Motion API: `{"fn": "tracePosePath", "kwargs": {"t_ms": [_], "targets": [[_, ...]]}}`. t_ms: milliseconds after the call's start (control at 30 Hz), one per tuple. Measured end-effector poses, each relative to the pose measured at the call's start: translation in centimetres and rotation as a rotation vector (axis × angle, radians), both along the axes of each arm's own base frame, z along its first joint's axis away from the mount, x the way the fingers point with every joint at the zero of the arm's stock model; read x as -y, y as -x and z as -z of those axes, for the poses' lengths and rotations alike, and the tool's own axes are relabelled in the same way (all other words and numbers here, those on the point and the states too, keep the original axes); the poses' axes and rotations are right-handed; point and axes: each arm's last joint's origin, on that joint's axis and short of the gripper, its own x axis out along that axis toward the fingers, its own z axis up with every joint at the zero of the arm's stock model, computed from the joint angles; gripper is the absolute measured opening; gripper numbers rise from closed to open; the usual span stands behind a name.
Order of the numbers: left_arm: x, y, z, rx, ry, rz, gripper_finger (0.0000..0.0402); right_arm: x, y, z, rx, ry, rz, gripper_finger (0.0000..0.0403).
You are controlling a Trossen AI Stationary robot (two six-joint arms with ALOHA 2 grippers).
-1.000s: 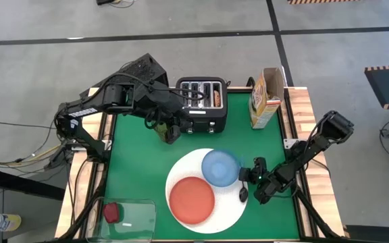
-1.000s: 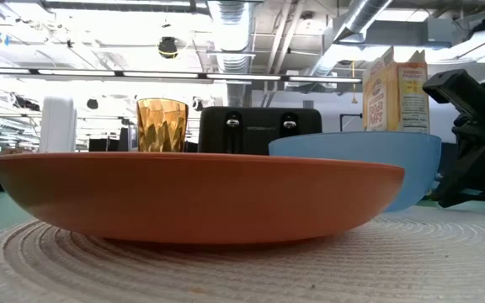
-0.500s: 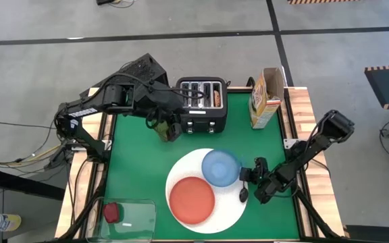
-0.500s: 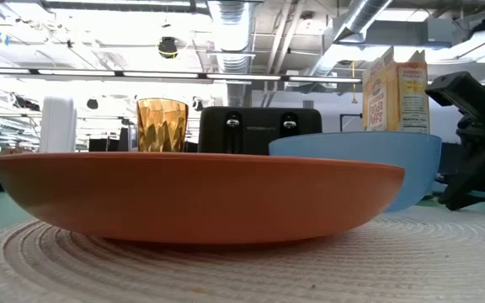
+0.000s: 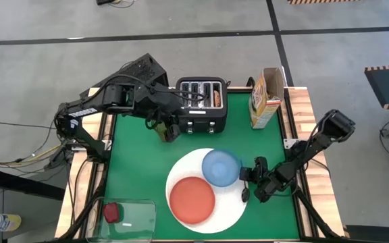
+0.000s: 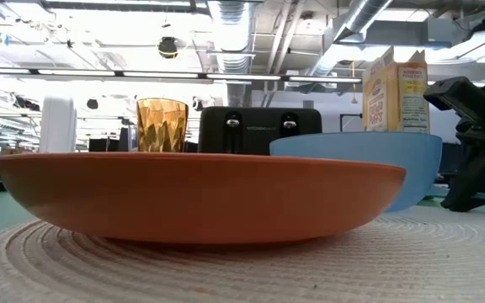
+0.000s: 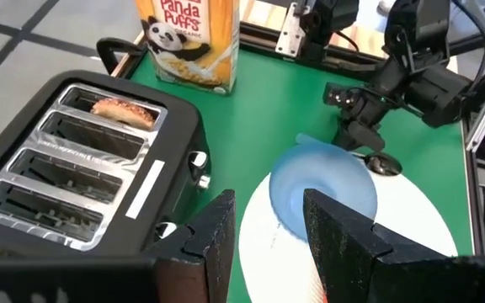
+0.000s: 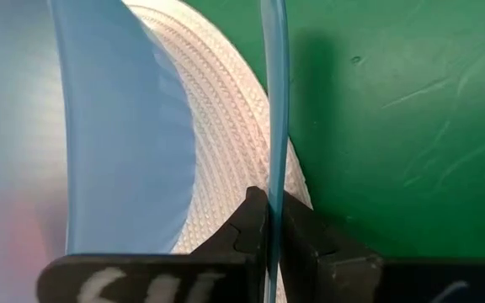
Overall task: Arrange a breakfast setting
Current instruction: Put the blue spoon on the white placemat to the right of the blue bowl, then put the bagel from the toaster onto the orange plate
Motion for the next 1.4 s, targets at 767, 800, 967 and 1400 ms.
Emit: {"fn": "tracePosePath", "kwargs": {"t_ms": [767,800,967,1400], "targets": [[0.0,0.0,0.0,-0.003,-0.014,0.012,0.0128,-0.1,1.2,-1.7,0.012,-0.013,-0.057,0.0048],[0.0,0.1,-0.1,-0.003,-0.027,0.024,0.0128,-0.1,1.2,-1.8,0.014,-0.011,-0.06,0.0048],[0.0,3.2,-1.6,0.003,-0.077,0.03,0.0128,0.0,1.2,-1.9,0.021,-0.003,-0.055,0.0048],[1.7,14.9,-0.1,0.33,-0.117,-0.034,0.0128,0.1,1.2,-1.9,0.034,0.012,-0.047,0.0048]]}}
